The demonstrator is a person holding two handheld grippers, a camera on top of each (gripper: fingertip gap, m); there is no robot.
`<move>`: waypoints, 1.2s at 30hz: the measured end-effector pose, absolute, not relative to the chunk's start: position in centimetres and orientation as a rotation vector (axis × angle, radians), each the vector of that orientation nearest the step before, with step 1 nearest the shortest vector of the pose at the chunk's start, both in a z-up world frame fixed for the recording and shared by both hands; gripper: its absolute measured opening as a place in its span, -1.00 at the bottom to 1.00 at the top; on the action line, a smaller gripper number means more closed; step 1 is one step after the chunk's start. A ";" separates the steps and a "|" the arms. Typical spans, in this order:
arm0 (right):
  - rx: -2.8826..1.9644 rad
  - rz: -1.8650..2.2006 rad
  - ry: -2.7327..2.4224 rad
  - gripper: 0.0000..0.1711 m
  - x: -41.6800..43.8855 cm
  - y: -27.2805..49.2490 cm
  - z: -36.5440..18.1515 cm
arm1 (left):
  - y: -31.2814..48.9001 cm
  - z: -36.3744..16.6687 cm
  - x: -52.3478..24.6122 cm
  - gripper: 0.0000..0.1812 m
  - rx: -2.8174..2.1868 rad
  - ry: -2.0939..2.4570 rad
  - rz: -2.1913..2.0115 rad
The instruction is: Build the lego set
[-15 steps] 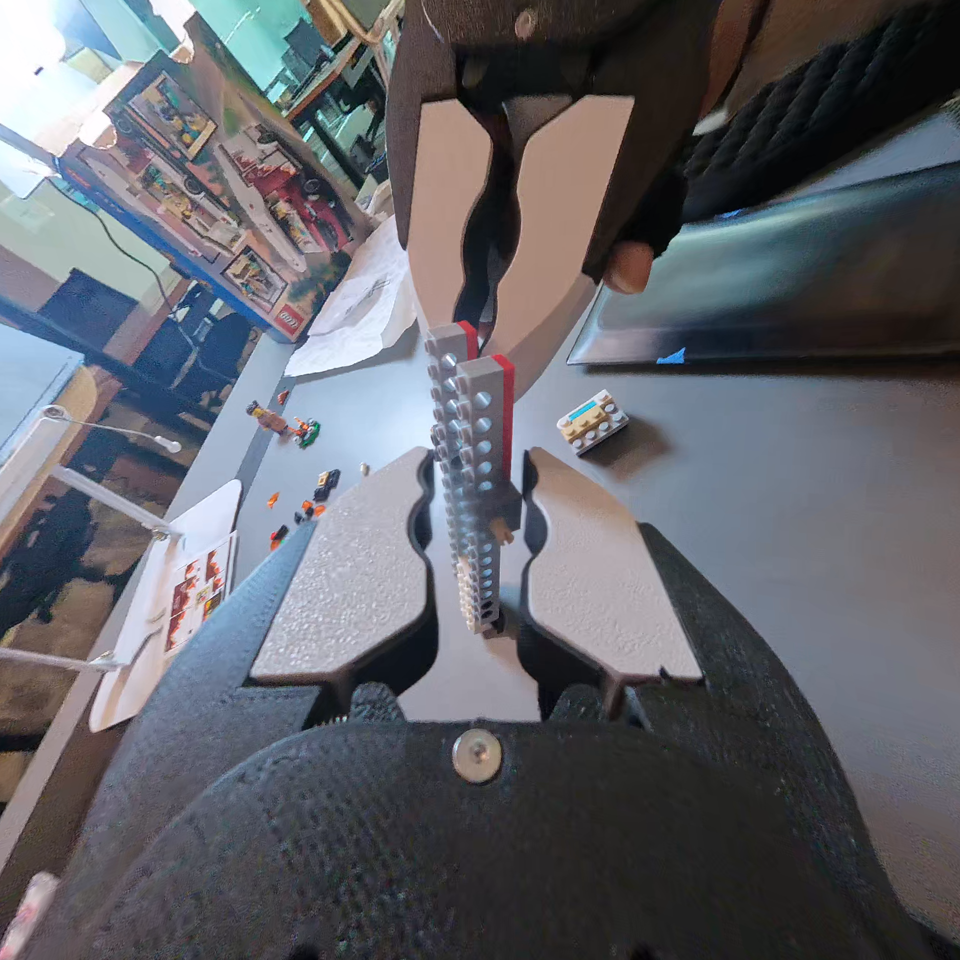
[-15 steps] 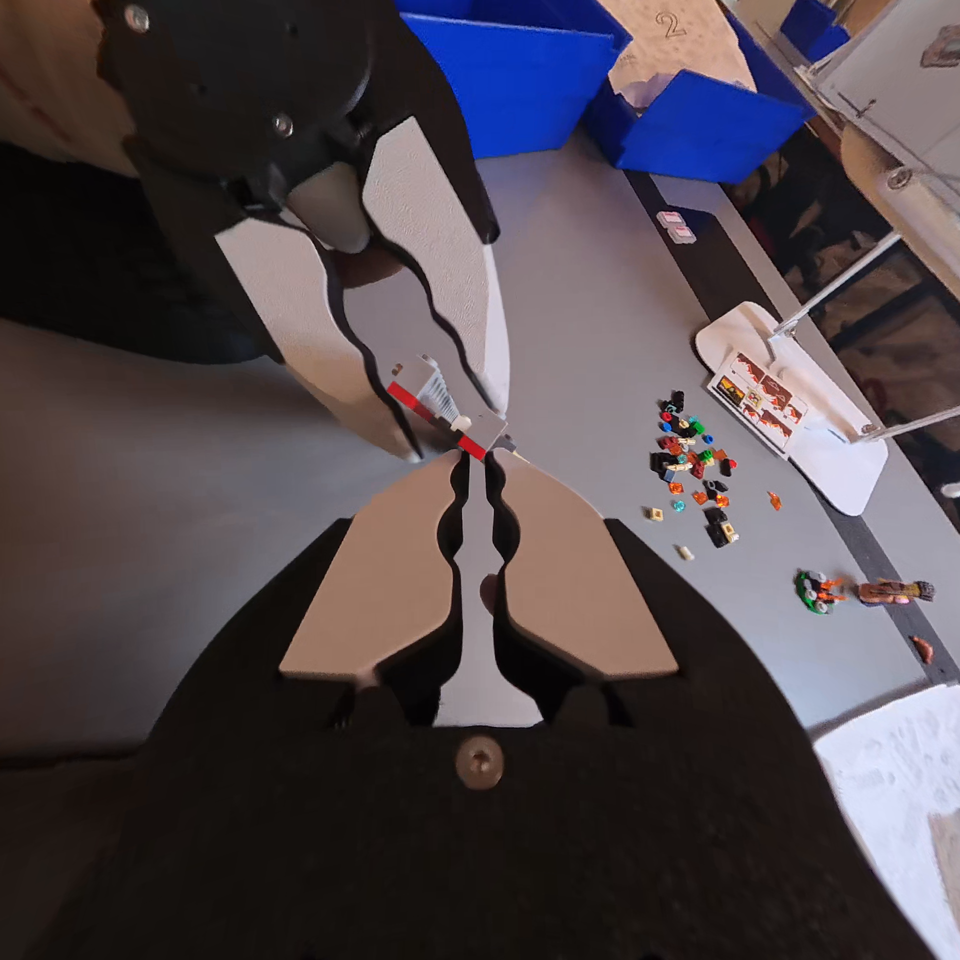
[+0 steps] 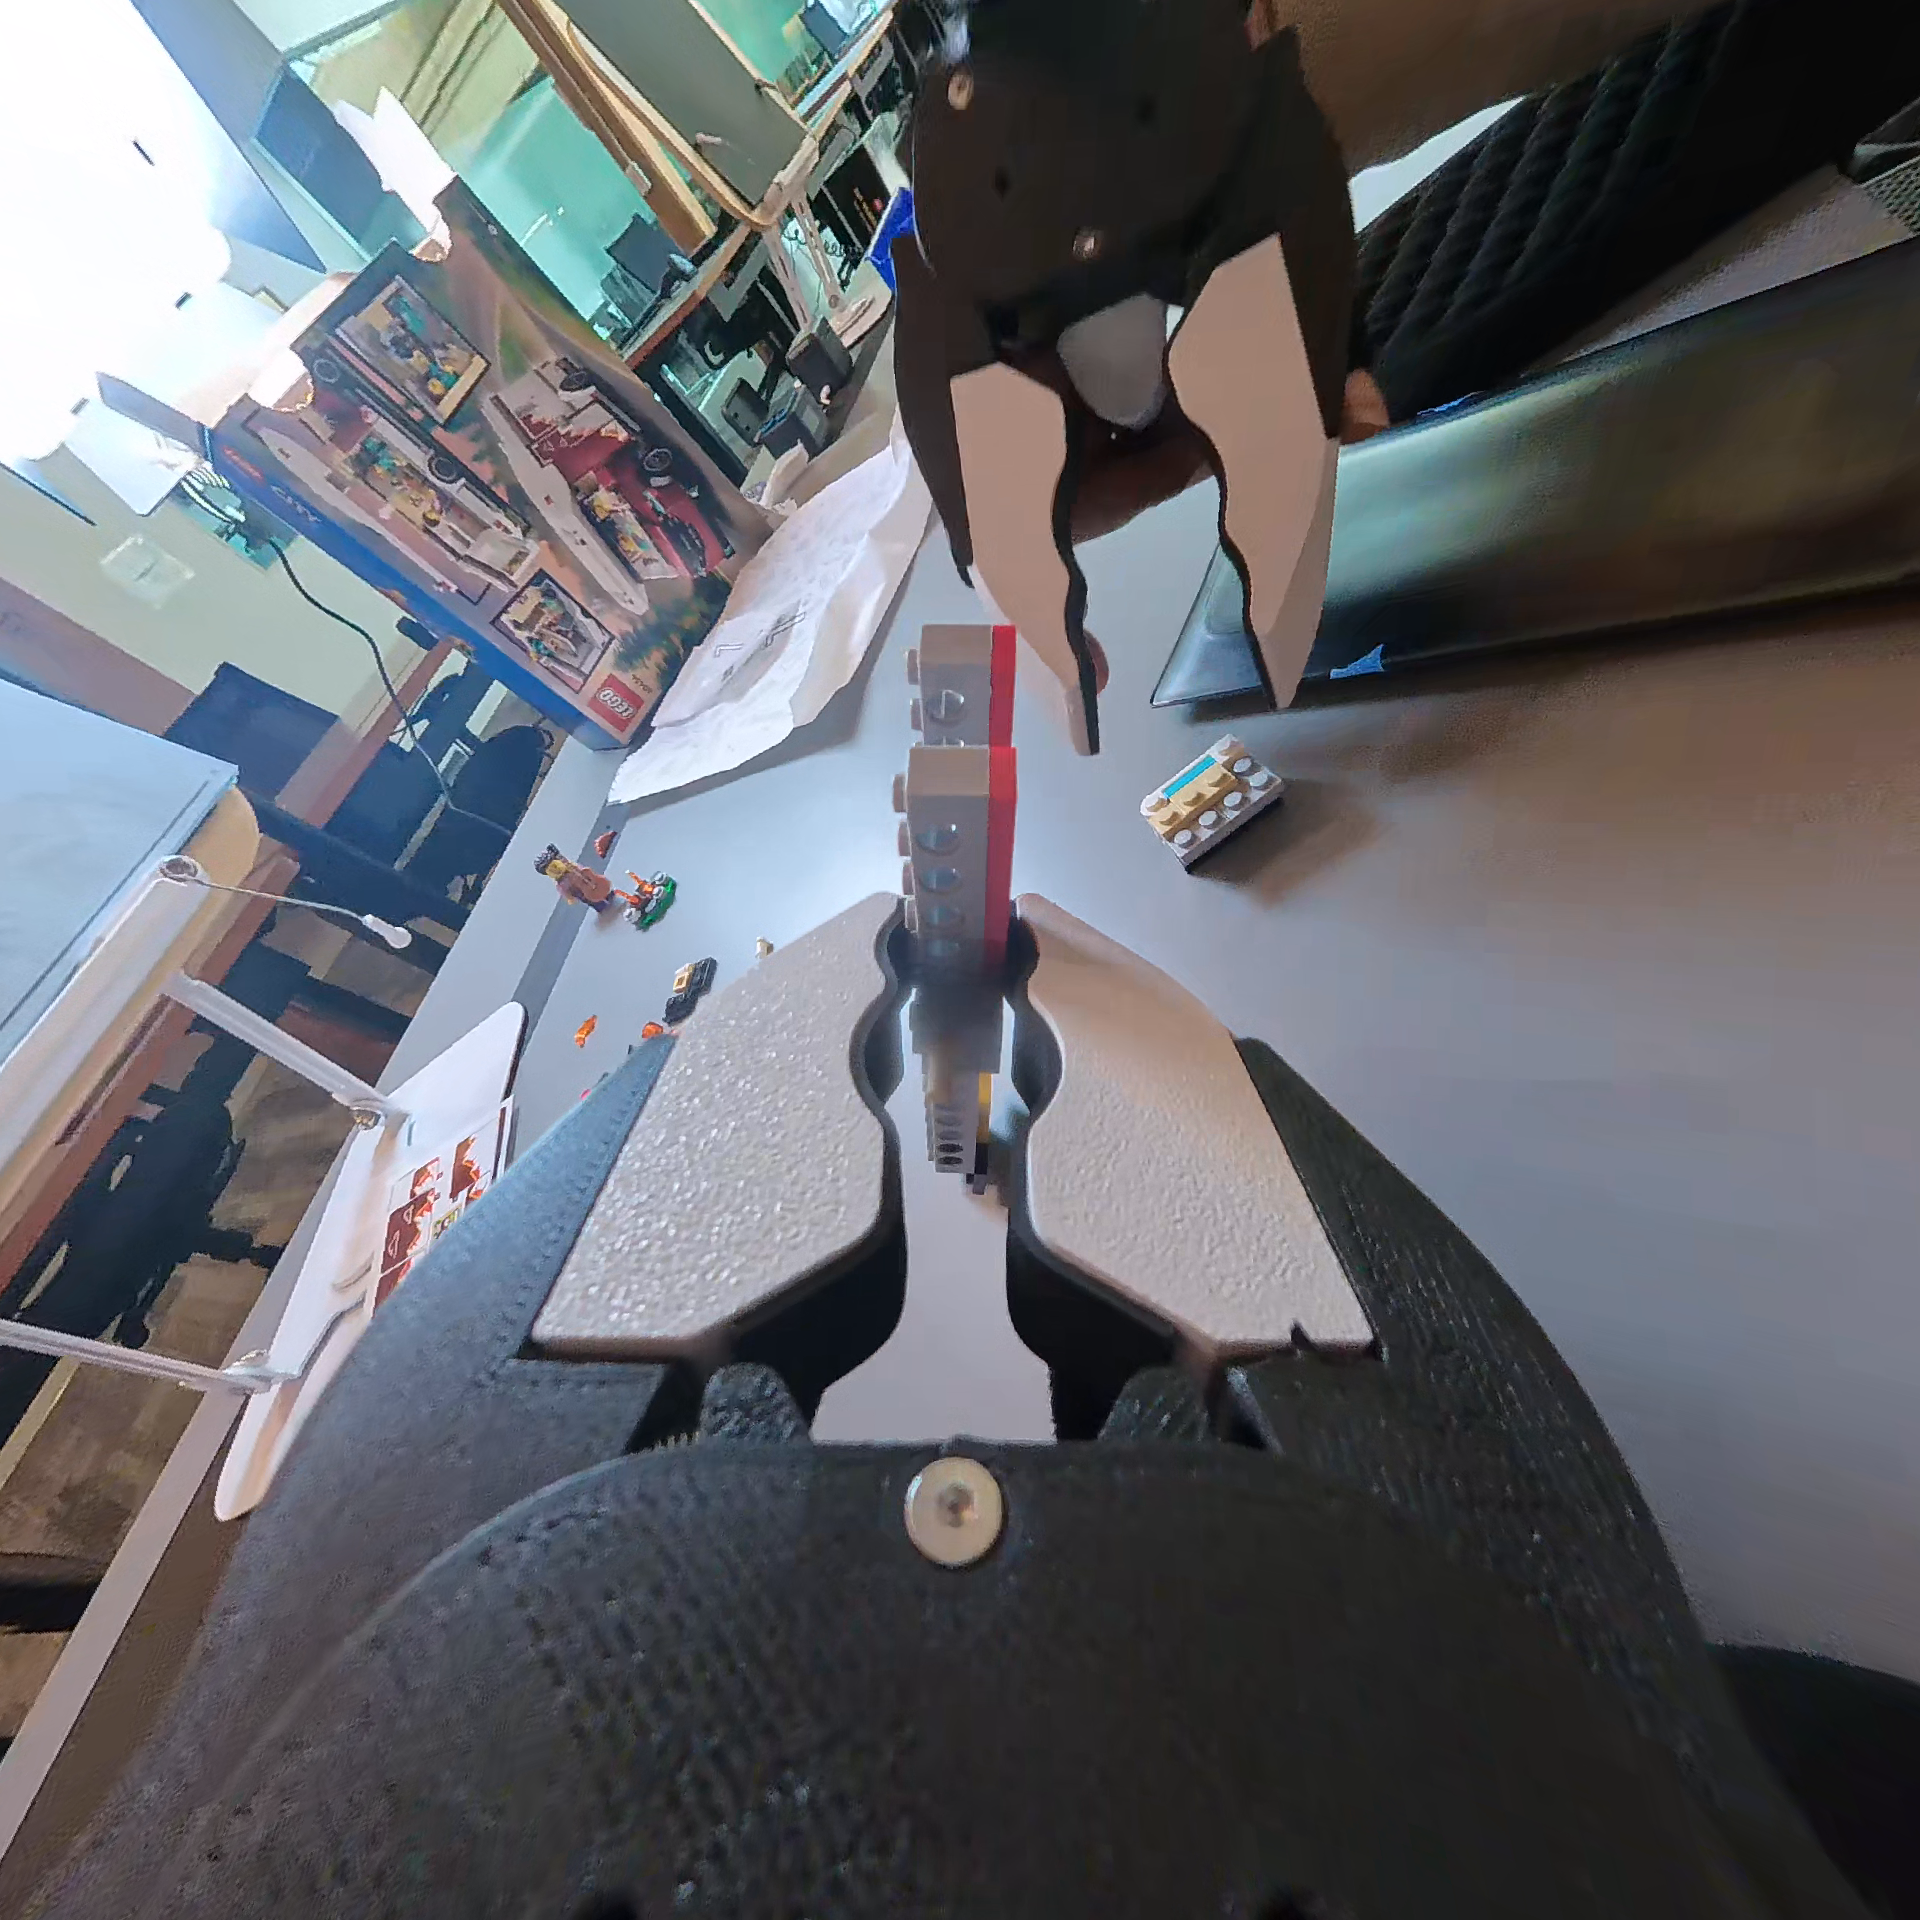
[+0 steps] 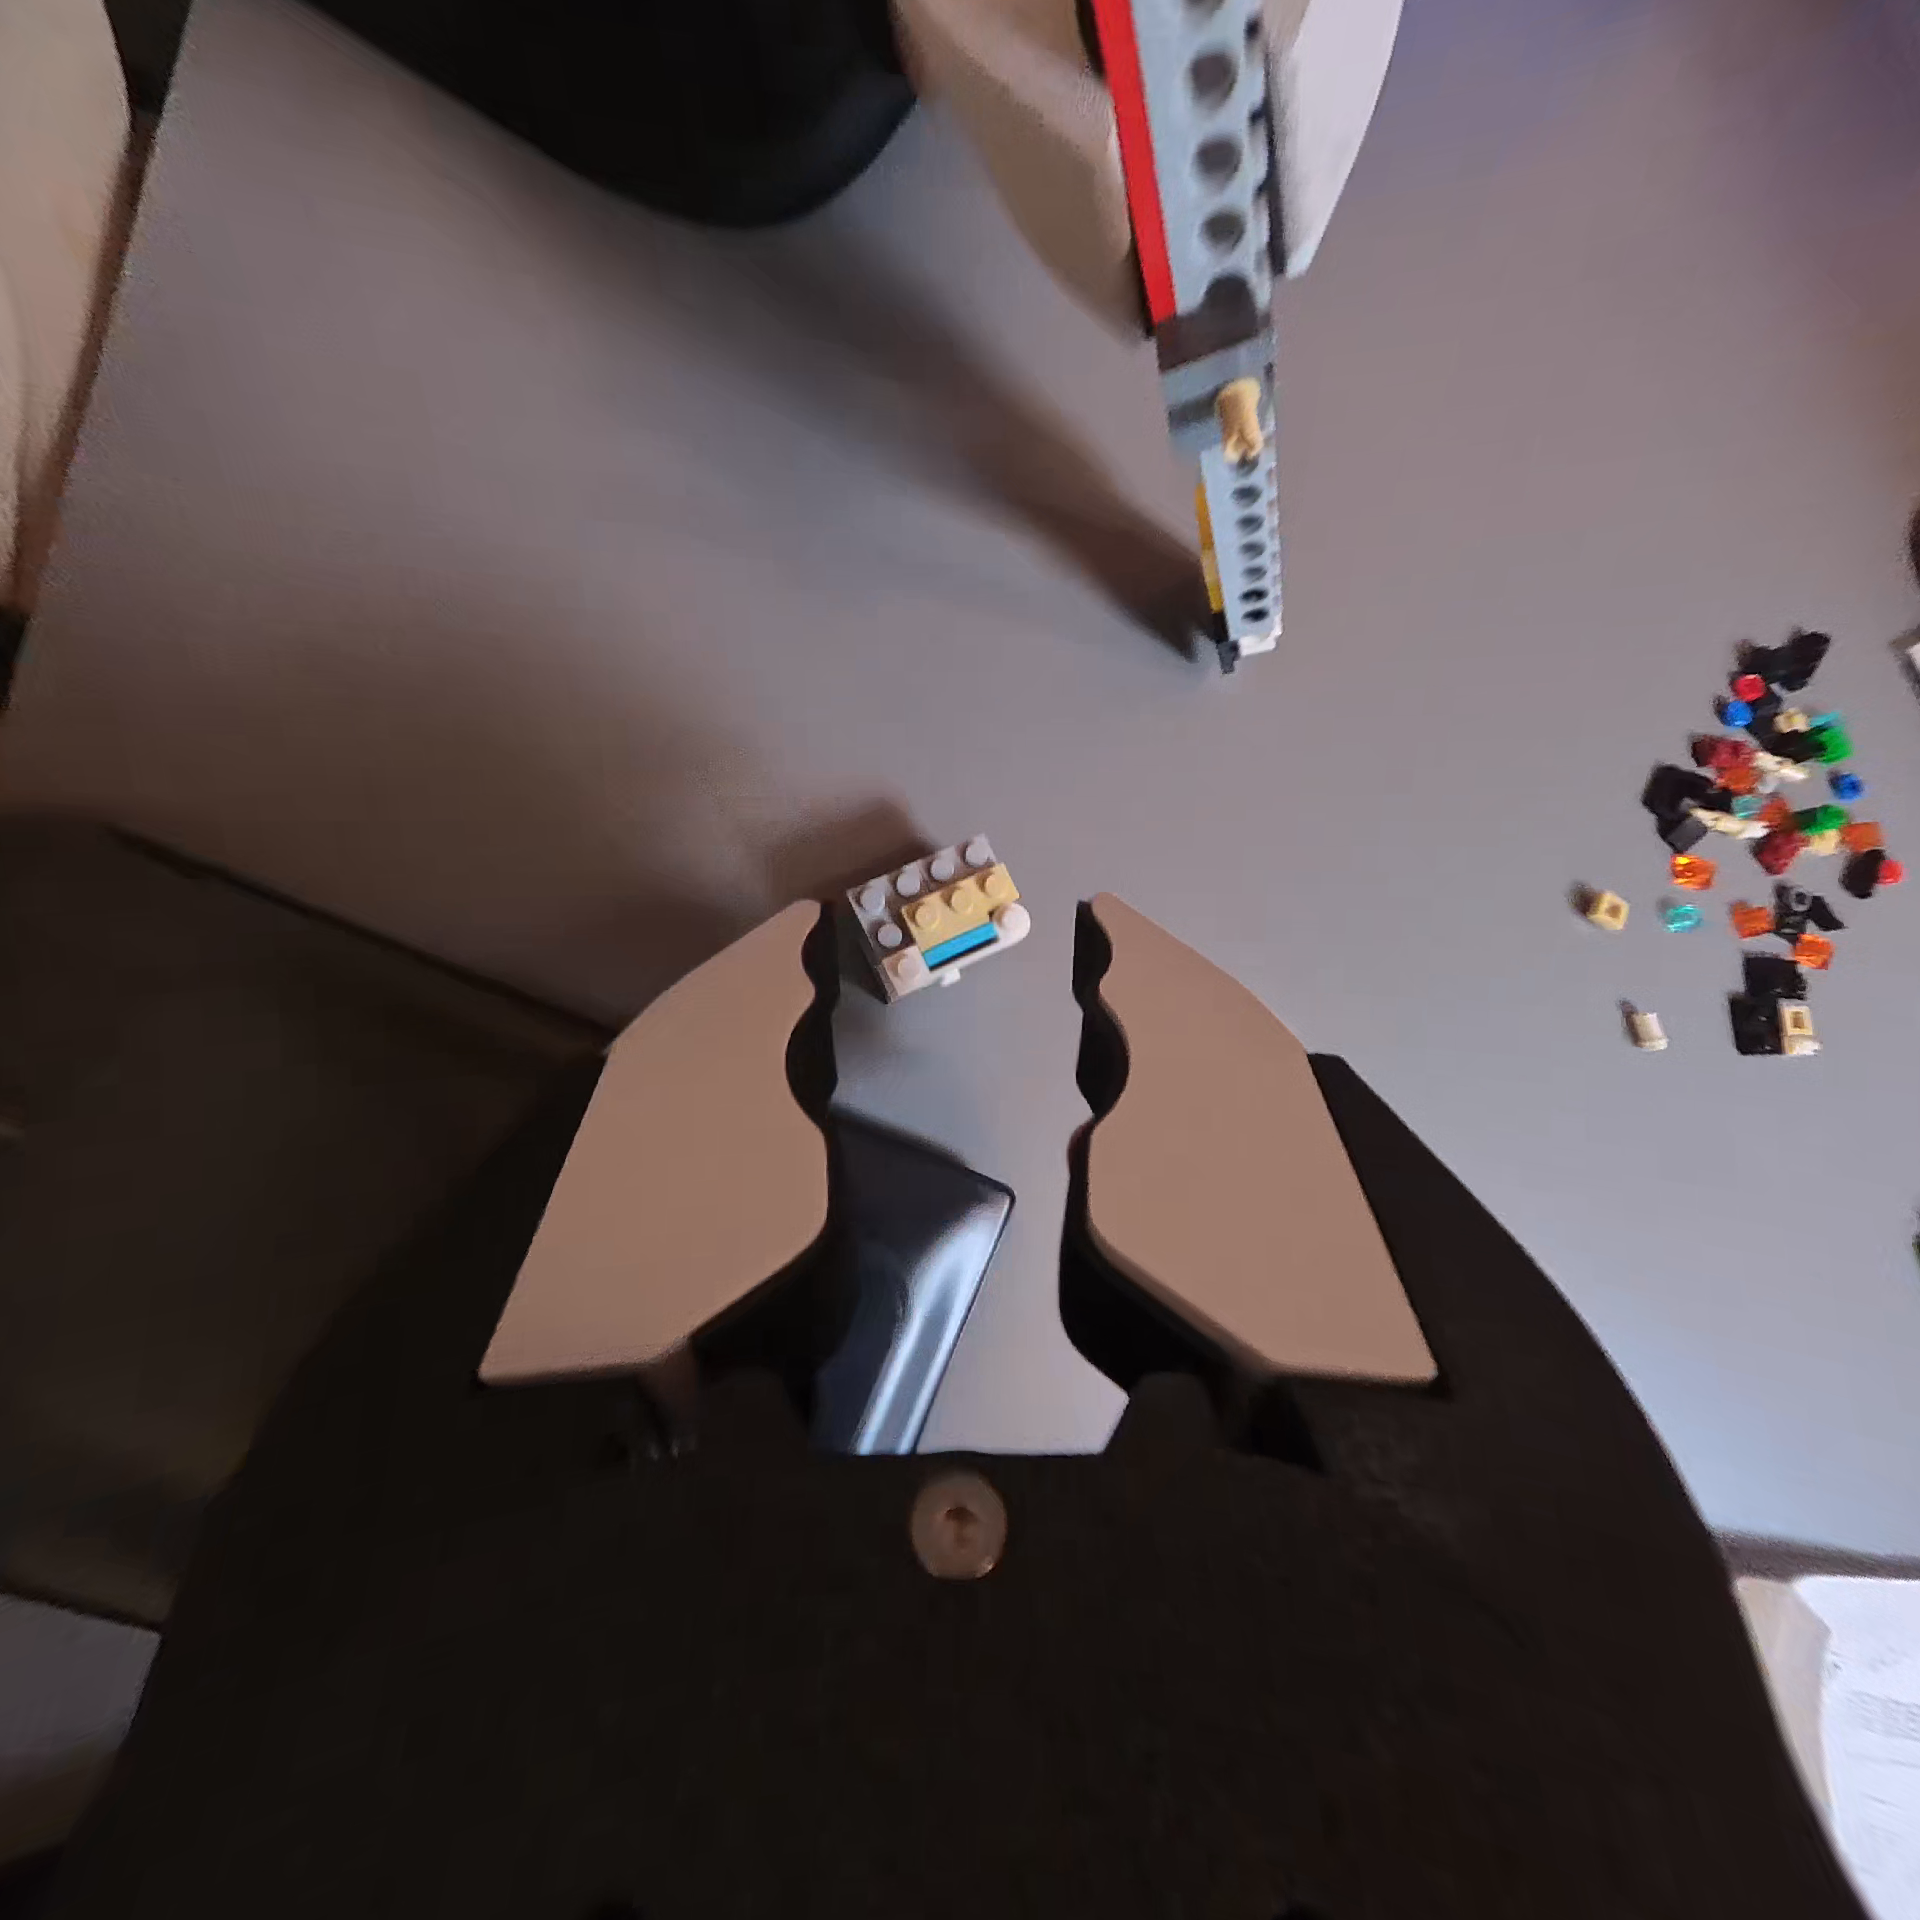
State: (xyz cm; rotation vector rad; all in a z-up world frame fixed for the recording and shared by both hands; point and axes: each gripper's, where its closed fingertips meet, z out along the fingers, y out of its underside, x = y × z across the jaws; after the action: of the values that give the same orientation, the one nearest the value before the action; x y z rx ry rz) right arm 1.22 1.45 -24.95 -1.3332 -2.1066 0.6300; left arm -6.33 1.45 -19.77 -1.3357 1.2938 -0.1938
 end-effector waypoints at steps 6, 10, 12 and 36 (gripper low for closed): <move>-1.286 0.596 -2.289 -0.46 1.0 1.9 -27.5 | 1.0 -20.1 -6.0 -0.82 -1.291 1.324 -0.193; -1.303 0.695 -2.273 -0.58 0.1 1.7 -27.8 | 0.9 -20.6 -5.7 -0.82 -1.278 1.348 -0.166; -1.375 0.762 -2.211 -0.58 -0.2 2.0 -27.2 | 0.9 -20.7 -5.7 -0.82 -1.276 1.349 -0.167; -1.939 0.890 -2.153 -0.58 -3.2 -1.5 -19.2 | 0.8 -21.5 -5.1 -0.82 -1.181 1.438 0.119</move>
State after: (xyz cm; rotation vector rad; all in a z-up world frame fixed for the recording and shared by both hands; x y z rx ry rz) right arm -3.17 -1.45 -19.25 -1.9388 -2.1535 0.8904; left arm -5.14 0.81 -21.53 -1.1812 1.4380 0.1188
